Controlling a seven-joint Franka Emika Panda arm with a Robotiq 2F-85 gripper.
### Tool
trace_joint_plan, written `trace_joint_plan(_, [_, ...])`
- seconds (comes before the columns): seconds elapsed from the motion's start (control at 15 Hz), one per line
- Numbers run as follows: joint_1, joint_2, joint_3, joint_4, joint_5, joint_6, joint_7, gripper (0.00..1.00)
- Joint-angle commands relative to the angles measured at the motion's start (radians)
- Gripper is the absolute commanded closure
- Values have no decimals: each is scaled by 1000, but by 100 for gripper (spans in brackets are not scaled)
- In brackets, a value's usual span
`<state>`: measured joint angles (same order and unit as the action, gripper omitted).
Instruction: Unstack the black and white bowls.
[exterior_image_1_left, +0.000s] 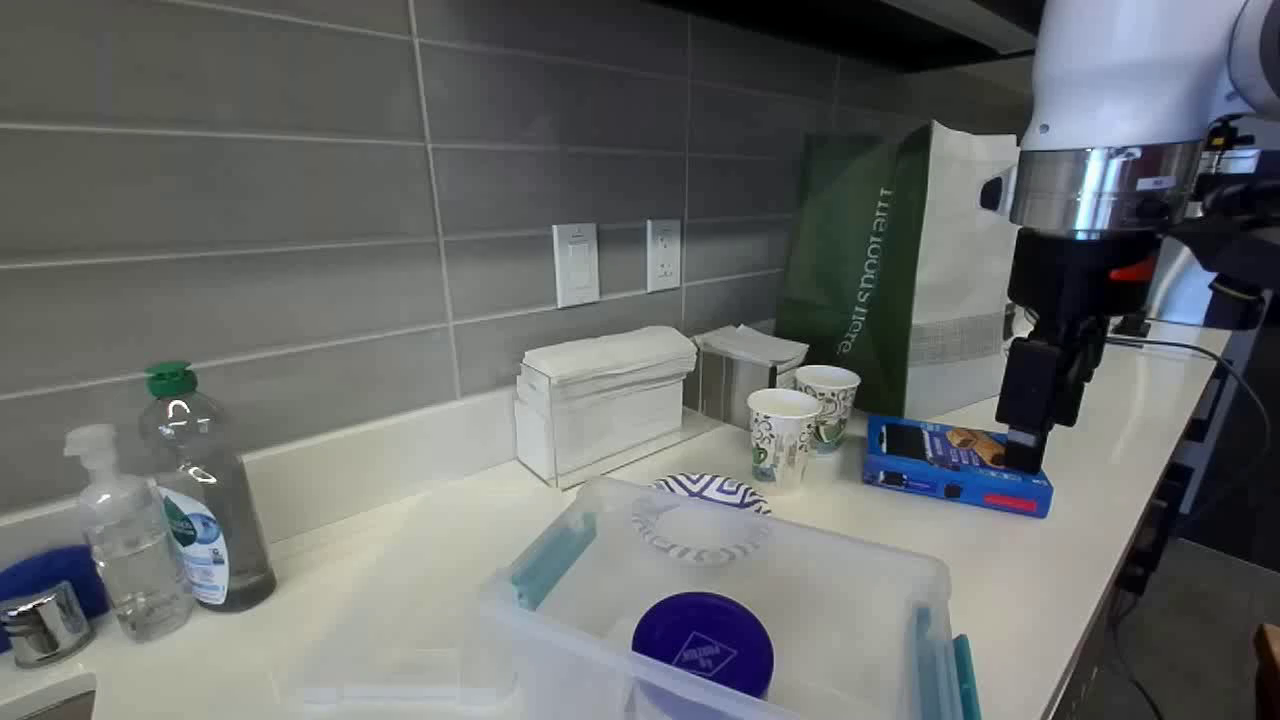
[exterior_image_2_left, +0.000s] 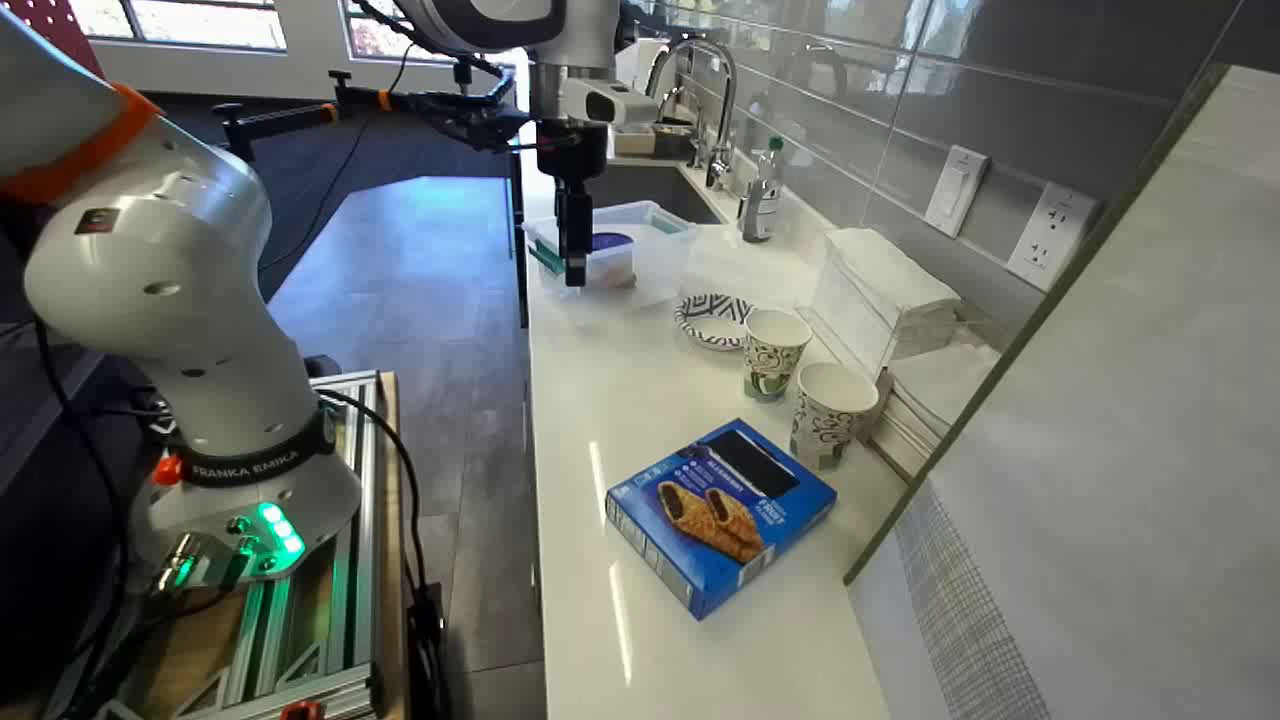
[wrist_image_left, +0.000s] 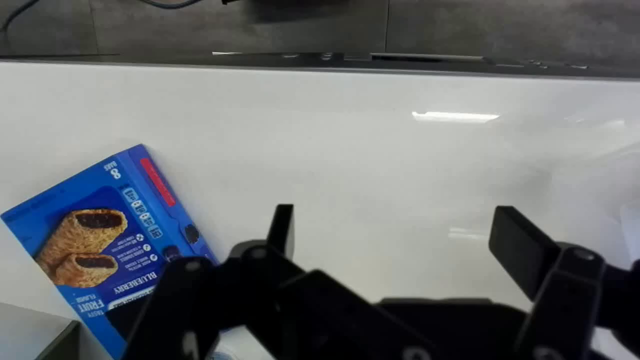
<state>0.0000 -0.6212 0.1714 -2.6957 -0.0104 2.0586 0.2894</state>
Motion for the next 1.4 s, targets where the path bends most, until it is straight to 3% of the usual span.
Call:
trace_joint_plan(0.0, [8, 1, -8, 1, -5, -2, 4, 0])
trace_joint_plan(1.33, [0, 29, -10, 15, -2, 9, 16, 0])
